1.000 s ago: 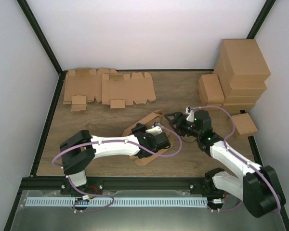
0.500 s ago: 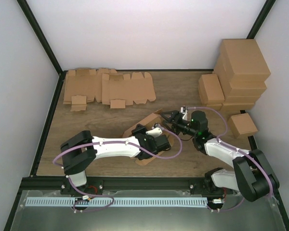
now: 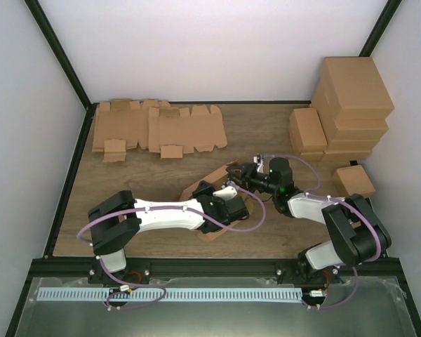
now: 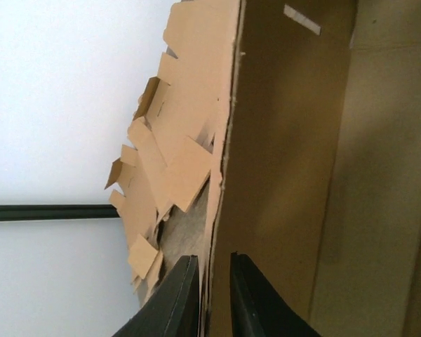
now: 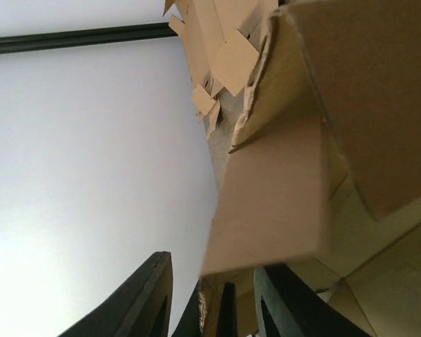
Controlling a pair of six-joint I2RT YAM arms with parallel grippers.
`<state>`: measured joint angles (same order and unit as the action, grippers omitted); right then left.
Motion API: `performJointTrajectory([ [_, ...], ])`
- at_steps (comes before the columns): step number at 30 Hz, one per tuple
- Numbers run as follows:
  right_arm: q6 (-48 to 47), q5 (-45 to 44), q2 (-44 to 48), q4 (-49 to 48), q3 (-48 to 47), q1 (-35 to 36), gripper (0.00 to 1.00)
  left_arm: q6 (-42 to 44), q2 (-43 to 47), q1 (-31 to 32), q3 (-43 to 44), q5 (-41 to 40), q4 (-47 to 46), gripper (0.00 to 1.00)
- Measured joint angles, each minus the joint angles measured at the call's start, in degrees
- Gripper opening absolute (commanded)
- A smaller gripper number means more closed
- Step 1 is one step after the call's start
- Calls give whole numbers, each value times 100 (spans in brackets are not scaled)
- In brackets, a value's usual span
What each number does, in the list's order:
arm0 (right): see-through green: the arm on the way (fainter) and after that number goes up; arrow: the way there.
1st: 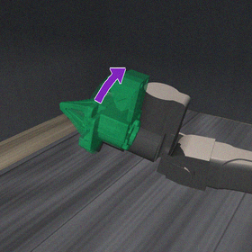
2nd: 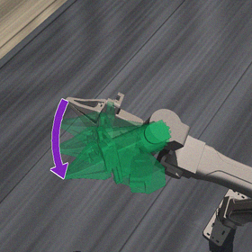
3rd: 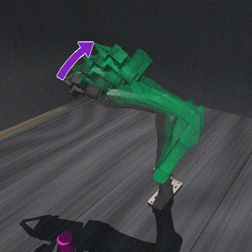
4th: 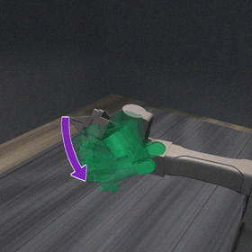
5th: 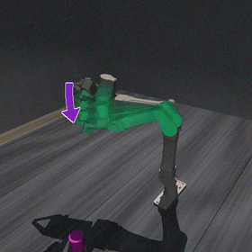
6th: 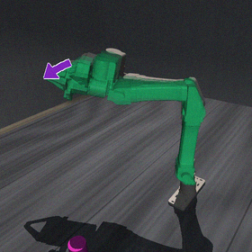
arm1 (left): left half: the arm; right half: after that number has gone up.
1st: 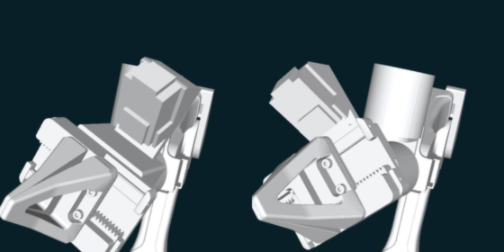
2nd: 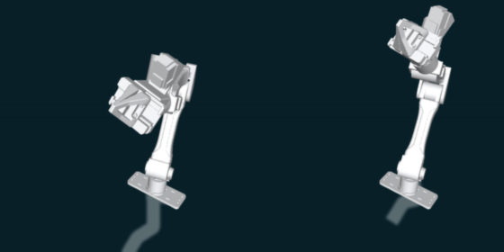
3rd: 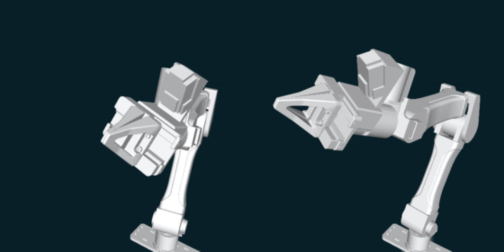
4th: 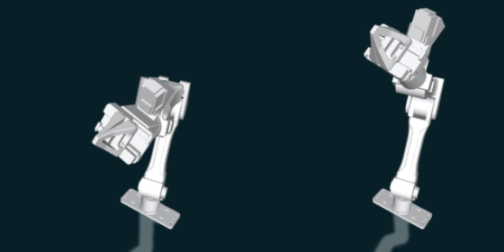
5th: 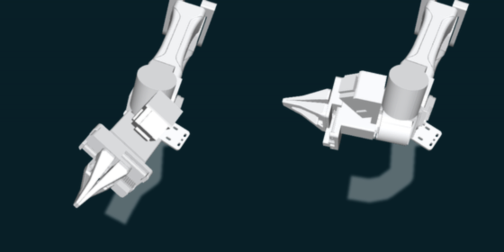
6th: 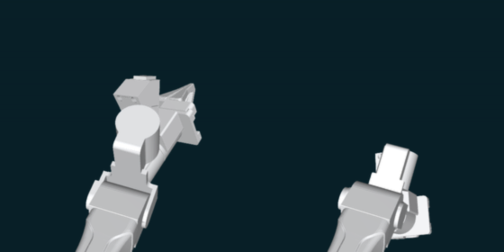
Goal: Fold the paper box
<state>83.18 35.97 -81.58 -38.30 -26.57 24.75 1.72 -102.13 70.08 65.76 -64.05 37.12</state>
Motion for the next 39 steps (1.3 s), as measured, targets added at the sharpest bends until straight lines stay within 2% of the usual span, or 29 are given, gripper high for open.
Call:
performJointTrajectory([
  [3, 28, 31, -55, -66, -46, 11, 20, 37, 7, 39, 0, 170, 9, 32],
  [8, -24, 52, -70, -72, -179, 15, 15, 35, 308, 105, 0, 833, 74, 57],
  [12, -144, 79, -164, -76, -262, 15, 12, -44, 793, 105, 37, 1635, 186, 69],
  [19, -302, 107, -363, -76, -269, 15, 12, -264, 1591, -94, 278, 3008, 247, 76],
  [22, -361, 116, -415, -76, -271, 15, 12, -437, 2087, -717, 304, 3901, 175, 78],
  [26, -413, 136, -461, -79, -271, 15, 12, -570, 2485, -1978, 334, 5180, 61, 80],
  [32, -472, 138, -511, -79, -273, 15, 12, -422, 2035, -2883, 579, 6483, 133, 93],
  [34, -474, 140, -516, -81, -273, 15, 12, -358, 1709, -3150, 651, 6922, 151, 93],
  [39, -498, 142, -527, -81, -275, 15, 12, -142, 1137, -3416, 691, 7573, 245, 85],
])
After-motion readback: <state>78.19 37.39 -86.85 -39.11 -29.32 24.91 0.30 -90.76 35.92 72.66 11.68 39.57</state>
